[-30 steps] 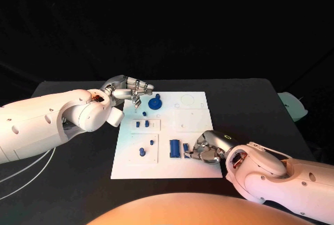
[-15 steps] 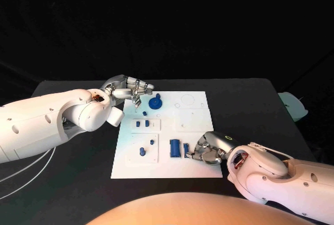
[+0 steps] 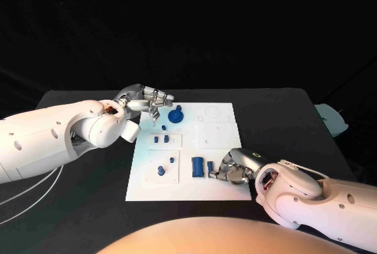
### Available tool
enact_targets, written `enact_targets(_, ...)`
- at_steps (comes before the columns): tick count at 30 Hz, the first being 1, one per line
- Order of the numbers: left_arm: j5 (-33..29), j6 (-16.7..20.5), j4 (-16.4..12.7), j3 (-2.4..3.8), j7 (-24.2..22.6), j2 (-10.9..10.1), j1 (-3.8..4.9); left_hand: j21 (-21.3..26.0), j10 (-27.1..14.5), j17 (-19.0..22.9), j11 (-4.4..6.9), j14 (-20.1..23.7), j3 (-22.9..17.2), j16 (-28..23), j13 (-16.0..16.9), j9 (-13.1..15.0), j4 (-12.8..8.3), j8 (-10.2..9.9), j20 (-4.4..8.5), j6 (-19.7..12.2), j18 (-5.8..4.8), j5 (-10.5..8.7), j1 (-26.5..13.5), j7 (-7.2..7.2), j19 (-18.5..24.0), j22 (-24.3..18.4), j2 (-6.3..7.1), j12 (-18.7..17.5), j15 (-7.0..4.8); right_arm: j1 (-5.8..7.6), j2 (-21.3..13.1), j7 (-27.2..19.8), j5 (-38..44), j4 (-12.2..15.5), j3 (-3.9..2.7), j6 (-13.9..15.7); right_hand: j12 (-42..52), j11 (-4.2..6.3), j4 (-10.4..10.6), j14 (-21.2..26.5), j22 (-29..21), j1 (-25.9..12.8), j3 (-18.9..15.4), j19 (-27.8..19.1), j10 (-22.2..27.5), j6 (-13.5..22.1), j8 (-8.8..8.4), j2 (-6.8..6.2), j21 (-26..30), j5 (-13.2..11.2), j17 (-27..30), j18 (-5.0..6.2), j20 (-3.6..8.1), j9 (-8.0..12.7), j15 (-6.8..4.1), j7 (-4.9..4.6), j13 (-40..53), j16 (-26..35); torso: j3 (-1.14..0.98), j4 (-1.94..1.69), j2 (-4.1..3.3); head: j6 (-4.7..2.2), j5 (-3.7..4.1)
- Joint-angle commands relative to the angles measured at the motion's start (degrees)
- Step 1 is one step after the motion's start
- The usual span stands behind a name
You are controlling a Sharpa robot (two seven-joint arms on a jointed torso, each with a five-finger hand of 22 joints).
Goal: Assemble the parts on the task board
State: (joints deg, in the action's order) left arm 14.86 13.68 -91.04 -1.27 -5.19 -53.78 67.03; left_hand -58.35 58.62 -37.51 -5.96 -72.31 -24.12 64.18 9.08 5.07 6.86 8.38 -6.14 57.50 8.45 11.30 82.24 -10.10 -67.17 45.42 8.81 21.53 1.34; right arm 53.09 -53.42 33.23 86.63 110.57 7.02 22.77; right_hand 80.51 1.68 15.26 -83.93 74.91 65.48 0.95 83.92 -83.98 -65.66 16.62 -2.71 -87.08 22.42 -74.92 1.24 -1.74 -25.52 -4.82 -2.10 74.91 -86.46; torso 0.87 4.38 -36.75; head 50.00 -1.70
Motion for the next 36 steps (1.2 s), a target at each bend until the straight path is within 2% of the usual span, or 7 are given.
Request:
enact_targets(1,0.08,-0.75,-0.13,0.04,-0.16,0.07,0.06,0.06,-0.47,0.07,-0.02,0.25,0.2,0.17,0.1,-0.08,-0.18,0.33,-0.25,-0.41,0.96,0.11,0.0,-0.05,-0.04,-0.07,-0.54,0.16,-0.01,-0.07,0.28,-0.31,0.68,-0.4,0.02,-0.78,0.36,0.23,-0.07,-4.78,14.35,0.73,-0.21,5.03,-1.52,0.21,0.33,0.1,-0.35,0.26,-8.79,-0.67,0.48,-0.06,-0.42,0.02,8.02,-0.39,0.0,0.02,0.01,0.0,0.05)
enact_targets(18,0.08,-0.62,-0.17,0.03,-0.24,-0.03,0.06,0.09,-0.52,0.27,-0.03,0.32,0.18,0.08,0.12,-0.08,-0.17,0.37,-0.25,-0.42,0.97,0.11,0.01,-0.05,-0.02,-0.12,-0.58,0.23,0.0,-0.02,0.05,-1.95,0.8,-0.3,-0.02,3.2,0.16,0.22,0.04,-4.73,14.25,0.84,-0.59,4.9,-1.43,0.2,0.45,0.13,-0.03,0.11,-8.54,-0.6,0.5,-0.13,-0.44,-0.01,7.9,-0.27,0.02,0.04,0.13,-0.02,0.07)
enact_targets(26,-1.41,-0.02,0.29,-0.05,-1.37,0.16,0.04,1.71,-0.84,4.81,-0.1,2.33,0.33,-2.43,0.15,-0.12,0.01,0.46,-0.31,-0.59,1.35,0.09,-0.28,-0.1,1.22,-2.14,-0.53,0.41,0.08,3.3,-2.24,-17.79,-14.88,-1.73,-0.13,10.57,-5.8,-1.29,-0.44,-3.41,11.83,3.85,-1.6,1.4,2.13,4.55,-2.08,0.28,8.23,1.88,-3.19,1.13,-0.3,0.96,0.7,-1.84,3.64,2.81,0.35,0.24,0.83,-1.23,0.31)
enact_targets(29,-3.41,0.41,0.67,-0.27,-2.23,0.44,0.03,5.16,-1.19,8.9,-0.2,4.84,0.43,-5.43,0.21,-0.15,0.13,0.68,-0.41,-0.75,2.08,0.1,-0.41,-0.16,3.85,-6.11,-0.49,0.78,0.16,5.28,-1.69,-27.03,-28.76,-5.75,-0.13,10.3,-16.62,-1.99,-2.03,-1.04,8.42,7.59,-1.15,-3.48,8.83,5.96,-2.81,0.91,19.34,1.72,5.02,3.35,-0.87,1.27,1.3,-2.59,-4.2,8.29,0.84,0.44,1.6,-1.76,0.47)
enact_targets(31,-5.11,0.7,1.08,-0.38,-3.01,0.74,0.02,6.63,-1.38,9.7,-0.26,6.08,0.46,-6.85,0.25,-0.17,0.14,0.89,-0.5,-0.83,2.17,0.1,-0.39,-0.22,4.93,-7.18,-0.47,1.09,0.25,6.51,-0.93,-32.61,-38.5,-9.11,-0.13,9.23,-22.4,-2.28,-3.21,0.29,6.37,9.73,-0.75,-6.16,12.46,6.78,-2.91,1.28,25.37,1.38,9.42,4.43,-1.16,1.23,1.59,-2.98,-8.54,11.72,1.13,0.55,2.0,-2.76,0.68)
enact_targets(34,-7.42,0.85,2.47,-0.5,-4.41,1.59,0.01,8.73,-1.59,11.14,-0.32,7.61,0.57,-9.3,0.25,-0.21,0.2,1.22,-0.62,-0.94,2.2,0.09,-0.39,-0.31,6.05,-8.45,-0.44,1.55,0.37,8.18,0.4,-39.07,-50.38,-14.47,-0.13,7.0,-38.12,-3.66,-4.75,6.19,-0.51,12.38,-0.05,-14.99,22.84,9.59,-3.45,2.08,44.16,-1.42,24.22,7.31,-2.18,1.25,2.68,-4.25,-20.48,24.26,1.55,0.53,2.56,-4.27,0.92)
enact_targets(36,-8.44,0.66,3.74,-0.54,-5.13,2.3,-0.01,9.91,-1.79,11.96,-0.44,8.34,0.65,-10.72,0.17,-0.24,0.32,1.36,-0.68,-1.04,2.21,0.09,-0.48,-0.41,6.52,-9.19,-0.46,1.65,0.48,9.07,1.4,-41.42,-55.51,-17.74,-0.13,4.85,-41.19,-4.55,-5.41,10.21,-5.28,13.39,0.15,-20.35,24.76,11.74,-4.22,2.03,55.51,-2.95,33.93,8.88,-2.89,1.61,3.51,-5.07,-23.31,33.35,1.68,0.49,2.88,-5.1,1.01)
